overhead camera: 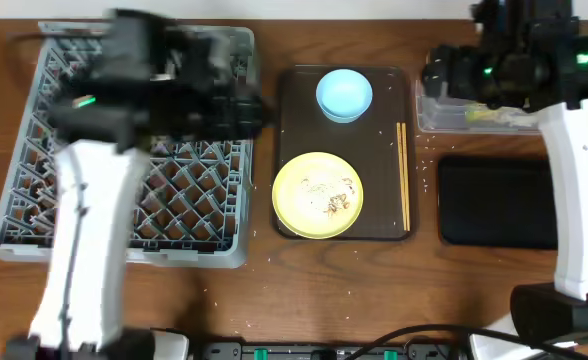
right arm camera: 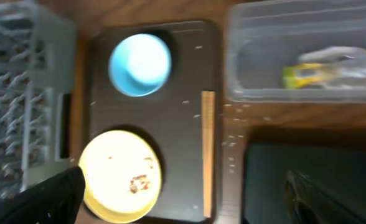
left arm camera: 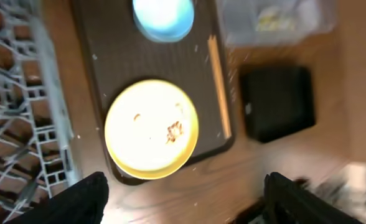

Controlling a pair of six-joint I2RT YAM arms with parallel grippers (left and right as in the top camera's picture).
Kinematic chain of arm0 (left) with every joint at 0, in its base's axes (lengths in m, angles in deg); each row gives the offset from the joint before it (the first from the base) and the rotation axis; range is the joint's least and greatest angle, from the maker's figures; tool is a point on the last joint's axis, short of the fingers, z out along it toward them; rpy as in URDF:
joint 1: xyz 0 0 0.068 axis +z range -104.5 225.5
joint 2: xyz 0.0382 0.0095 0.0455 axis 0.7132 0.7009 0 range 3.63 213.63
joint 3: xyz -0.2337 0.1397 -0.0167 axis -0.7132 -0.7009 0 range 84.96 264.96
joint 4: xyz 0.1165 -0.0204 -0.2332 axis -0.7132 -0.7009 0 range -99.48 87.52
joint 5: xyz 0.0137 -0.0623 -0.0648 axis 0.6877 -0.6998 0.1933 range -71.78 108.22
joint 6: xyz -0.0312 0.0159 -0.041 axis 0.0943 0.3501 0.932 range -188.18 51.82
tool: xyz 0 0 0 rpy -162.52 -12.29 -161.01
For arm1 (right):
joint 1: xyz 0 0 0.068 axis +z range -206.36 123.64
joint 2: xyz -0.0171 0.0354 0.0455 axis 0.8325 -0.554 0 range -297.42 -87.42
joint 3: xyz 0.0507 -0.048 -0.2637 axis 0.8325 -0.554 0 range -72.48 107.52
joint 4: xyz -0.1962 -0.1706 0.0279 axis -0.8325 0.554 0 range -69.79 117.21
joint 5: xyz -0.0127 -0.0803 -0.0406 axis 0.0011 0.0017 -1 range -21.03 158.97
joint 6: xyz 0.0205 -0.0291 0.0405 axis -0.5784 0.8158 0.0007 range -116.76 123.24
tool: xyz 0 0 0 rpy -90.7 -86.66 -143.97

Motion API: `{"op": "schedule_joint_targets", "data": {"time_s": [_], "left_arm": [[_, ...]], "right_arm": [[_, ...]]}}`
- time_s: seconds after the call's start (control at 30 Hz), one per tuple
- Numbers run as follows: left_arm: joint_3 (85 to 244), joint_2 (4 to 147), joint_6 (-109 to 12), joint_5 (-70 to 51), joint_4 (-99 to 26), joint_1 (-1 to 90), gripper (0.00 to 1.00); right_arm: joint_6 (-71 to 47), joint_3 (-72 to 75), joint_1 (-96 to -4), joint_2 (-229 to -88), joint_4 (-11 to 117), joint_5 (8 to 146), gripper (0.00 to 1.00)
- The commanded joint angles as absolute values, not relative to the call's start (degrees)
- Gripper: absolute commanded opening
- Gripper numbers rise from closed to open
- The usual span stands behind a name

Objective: Sort waste into correct bins and load items into the dishwasher
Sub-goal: 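Swing the left gripper over the tray to the light-blue bowl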

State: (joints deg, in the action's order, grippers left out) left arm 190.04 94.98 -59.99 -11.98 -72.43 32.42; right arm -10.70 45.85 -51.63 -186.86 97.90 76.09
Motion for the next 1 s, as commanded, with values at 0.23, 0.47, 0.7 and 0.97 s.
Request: {"op": "schedule_joint_targets", "data": {"time_s": [0.23, 0.47, 0.7, 0.97], "left_arm": [[190.1, 108.3, -56.4, -2.0, -65.1, 20.7, 0.79], [190.1, 112.4, -49.7, 8.1, -44.0, 20.0, 0.68], [190.1, 119.9, -38.3, 14.2, -33.5, 20.0, 0.68], [190.1, 130.1, -36.1, 14.2, -27.1, 19.2, 0.63]], "right_arm": [[-10.0, 45.9, -61.2, -184.8, 104.5, 73.9, 0.99], [-10.0, 45.9, -61.6, -184.8, 107.0, 73.9, 0.99], [-7.3, 45.9, -61.6, -184.8, 110.1, 73.9, 0.99], [-6.9, 45.9, -61.6, -184.8, 109.8, 71.9, 0.99]]}}
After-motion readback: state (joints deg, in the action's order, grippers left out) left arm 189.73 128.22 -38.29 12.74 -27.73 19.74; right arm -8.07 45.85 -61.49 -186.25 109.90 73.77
